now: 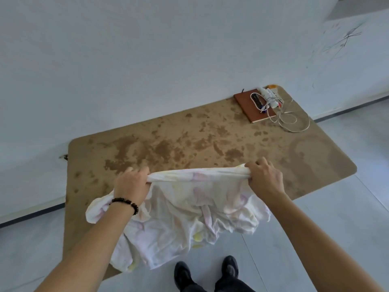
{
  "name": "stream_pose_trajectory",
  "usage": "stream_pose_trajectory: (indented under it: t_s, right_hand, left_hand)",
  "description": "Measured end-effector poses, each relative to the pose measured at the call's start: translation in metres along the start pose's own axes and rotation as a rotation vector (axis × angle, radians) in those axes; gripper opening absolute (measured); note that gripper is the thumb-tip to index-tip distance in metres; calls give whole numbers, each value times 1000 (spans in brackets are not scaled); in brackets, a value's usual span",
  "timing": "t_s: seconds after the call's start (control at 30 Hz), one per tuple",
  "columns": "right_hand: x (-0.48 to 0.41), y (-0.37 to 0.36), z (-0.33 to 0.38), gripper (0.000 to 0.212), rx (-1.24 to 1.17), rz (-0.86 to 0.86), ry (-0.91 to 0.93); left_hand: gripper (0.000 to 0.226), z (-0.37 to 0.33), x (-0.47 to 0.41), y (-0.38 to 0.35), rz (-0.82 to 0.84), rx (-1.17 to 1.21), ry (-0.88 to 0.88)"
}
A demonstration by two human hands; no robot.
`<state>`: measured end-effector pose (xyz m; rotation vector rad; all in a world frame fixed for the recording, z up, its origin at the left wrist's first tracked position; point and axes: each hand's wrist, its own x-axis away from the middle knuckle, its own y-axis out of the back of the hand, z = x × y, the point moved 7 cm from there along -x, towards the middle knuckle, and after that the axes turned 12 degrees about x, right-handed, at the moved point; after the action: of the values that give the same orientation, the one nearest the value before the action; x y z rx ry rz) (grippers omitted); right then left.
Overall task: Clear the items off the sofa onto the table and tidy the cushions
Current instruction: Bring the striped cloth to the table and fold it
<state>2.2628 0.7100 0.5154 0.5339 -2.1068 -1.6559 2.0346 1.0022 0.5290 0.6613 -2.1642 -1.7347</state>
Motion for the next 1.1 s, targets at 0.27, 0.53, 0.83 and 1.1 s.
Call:
stream_pose_trajectory:
  t_s: [0.27, 0.53, 0.83, 1.1]
  right_hand:
    - [-75, 124, -10, 26, -16, -153, 6]
    - [-83, 338, -25, 34, -676, -618, -52]
    - [-71, 331, -18, 29, -462, -731, 65]
    - [1, 17, 24, 33, 19, 114, 115]
  left_hand:
    - [39, 44, -33, 120, -140, -32, 400]
    - [10, 35, -51, 322, -808, 500, 362]
    - [7, 60, -16, 337, -880, 246, 174]
    - [30, 99, 101, 34, -37, 311, 520]
